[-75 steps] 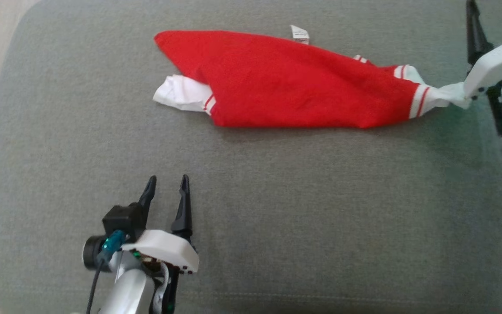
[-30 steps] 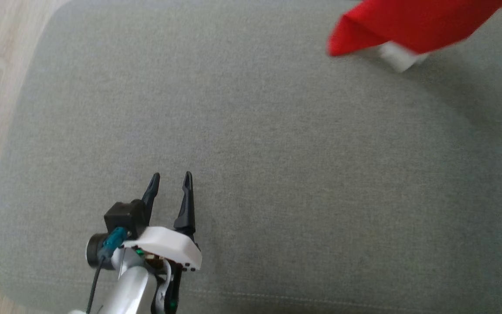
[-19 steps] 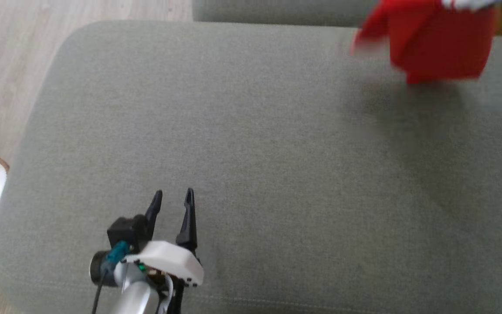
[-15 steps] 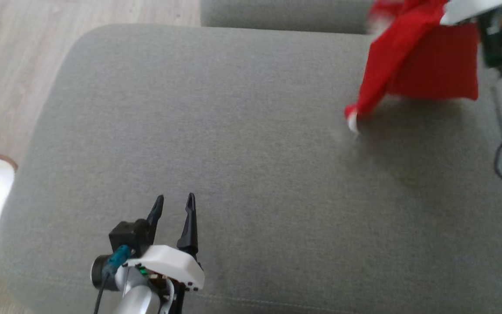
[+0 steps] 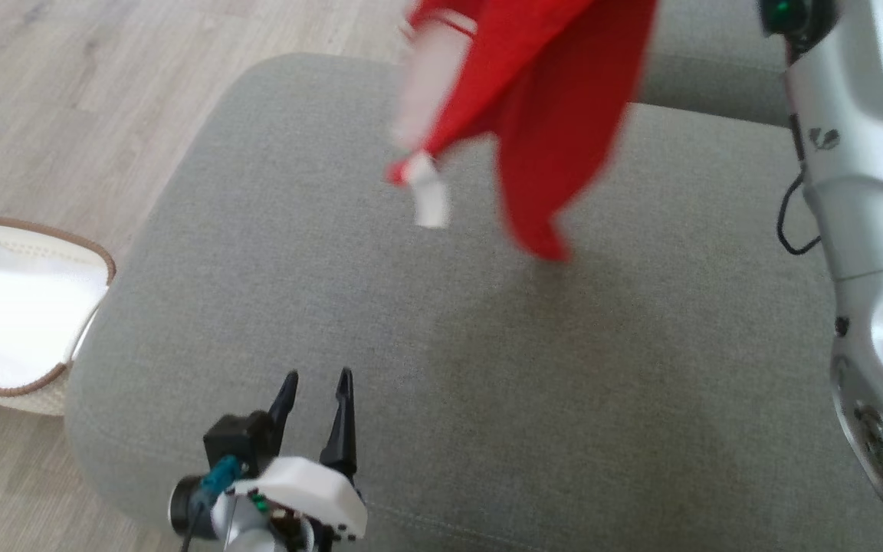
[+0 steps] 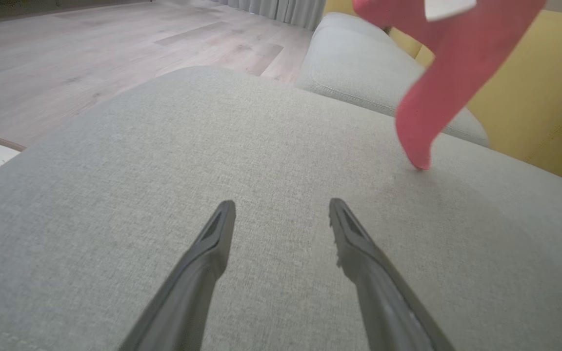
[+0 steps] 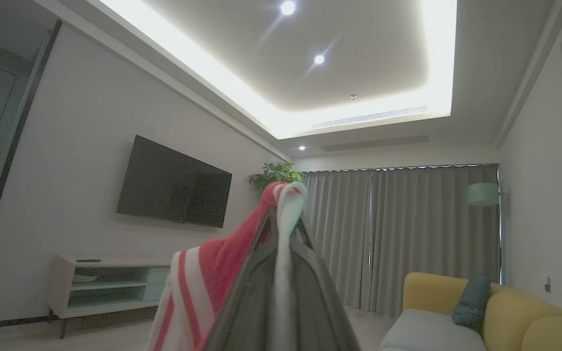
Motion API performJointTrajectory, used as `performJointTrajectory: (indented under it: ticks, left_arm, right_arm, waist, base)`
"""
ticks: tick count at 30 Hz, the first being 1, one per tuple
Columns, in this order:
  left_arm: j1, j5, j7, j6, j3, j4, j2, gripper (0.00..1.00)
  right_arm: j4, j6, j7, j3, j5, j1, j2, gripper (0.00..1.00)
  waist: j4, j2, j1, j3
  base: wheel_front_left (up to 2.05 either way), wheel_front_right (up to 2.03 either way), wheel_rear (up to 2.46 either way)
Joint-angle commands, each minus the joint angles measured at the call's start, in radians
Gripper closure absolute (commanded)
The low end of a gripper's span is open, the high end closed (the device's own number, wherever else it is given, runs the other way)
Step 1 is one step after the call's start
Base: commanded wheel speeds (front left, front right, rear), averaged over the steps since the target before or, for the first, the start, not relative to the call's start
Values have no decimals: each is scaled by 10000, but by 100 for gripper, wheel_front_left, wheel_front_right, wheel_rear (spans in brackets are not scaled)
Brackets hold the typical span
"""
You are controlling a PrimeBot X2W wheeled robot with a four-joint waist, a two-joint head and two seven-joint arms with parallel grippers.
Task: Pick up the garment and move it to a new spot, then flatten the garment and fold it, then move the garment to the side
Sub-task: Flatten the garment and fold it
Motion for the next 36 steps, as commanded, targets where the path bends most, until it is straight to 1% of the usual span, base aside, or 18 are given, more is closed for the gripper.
performJointTrajectory:
  ticks: [1,5,9,11,13,14,15,16,19,20,21,25,28,33,36]
  left_arm:
    - [-209,-7,-53,69,354,-364,54,0]
    - [-245,30,-53,91,448,-460,54,0]
    - [-456,82,-53,83,500,-544,54,0]
    - [-611,148,-53,72,513,-565,54,0]
    - [-793,214,-53,47,537,-574,54,0]
    - [-884,248,-53,30,546,-569,54,0]
    - [-884,248,-53,30,546,-569,54,0]
    - [-975,282,-53,17,563,-561,54,0]
    - [-1211,407,-53,-50,598,-522,54,0]
    - [-1276,444,-53,-72,619,-510,54,0]
    - [-1331,460,-53,-79,653,-508,54,0]
    - [-1556,521,-53,-111,760,-536,54,0]
    - [-1746,523,-53,-143,784,-574,54,0]
    - [-2207,579,-53,-291,547,-548,54,0]
    - [-2563,684,-53,-398,305,-306,54,0]
  right_arm:
    - [79,65,-33,-386,-289,-246,247,100]
    - [1251,65,-33,-1305,-855,414,149,100]
    - [2350,65,-33,-2329,-1269,1705,-494,100]
    - [2727,65,-33,-3059,-1406,2519,-846,100]
    - [3078,65,-34,-3731,-1554,3339,-1063,100]
    - [3190,65,-34,-4004,-1659,3730,-1113,100]
    - [3190,65,-34,-4004,-1659,3730,-1113,100]
    - [3282,65,-34,-4212,-1779,4087,-1100,100]
    - [3404,65,-34,-4796,-2057,4946,-897,100]
    - [3383,65,-34,-5017,-2032,5102,-757,44]
    - [3232,65,-34,-5089,-2112,5233,-620,0]
    - [2219,65,-34,-4778,-2290,5653,-53,0]
    - [1393,65,-34,-4341,-2085,5983,206,0]
    - [383,65,-34,-3323,-1354,6520,339,0]
    - [-70,65,-34,-2578,-632,6715,346,0]
  waist:
    - [-29,0,0,10]
    - [-452,0,0,203]
    - [-1039,0,0,556]
    - [-1315,0,0,759]
    - [-1558,0,0,968]
    - [-1663,0,0,1057]
    - [-1663,0,0,1057]
    - [-1776,0,0,1156]
    - [-2064,0,0,1354]
    - [-2154,0,0,1401]
    - [-2242,0,0,1438]
    - [-2588,0,0,1573]
    - [-2807,0,0,1651]
    - [-3143,0,0,1866]
    - [-3357,0,0,2067]
  base:
    - [0,0,0]
    - [0,0,0]
    - [0,0,0]
    - [0,0,0]
    - [0,0,0]
    - [0,0,0]
    - [0,0,0]
    - [0,0,0]
    - [0,0,0]
    - [0,0,0]
    - [0,0,0]
    - [0,0,0]
    - [0,0,0]
    - [0,0,0]
    - [0,0,0]
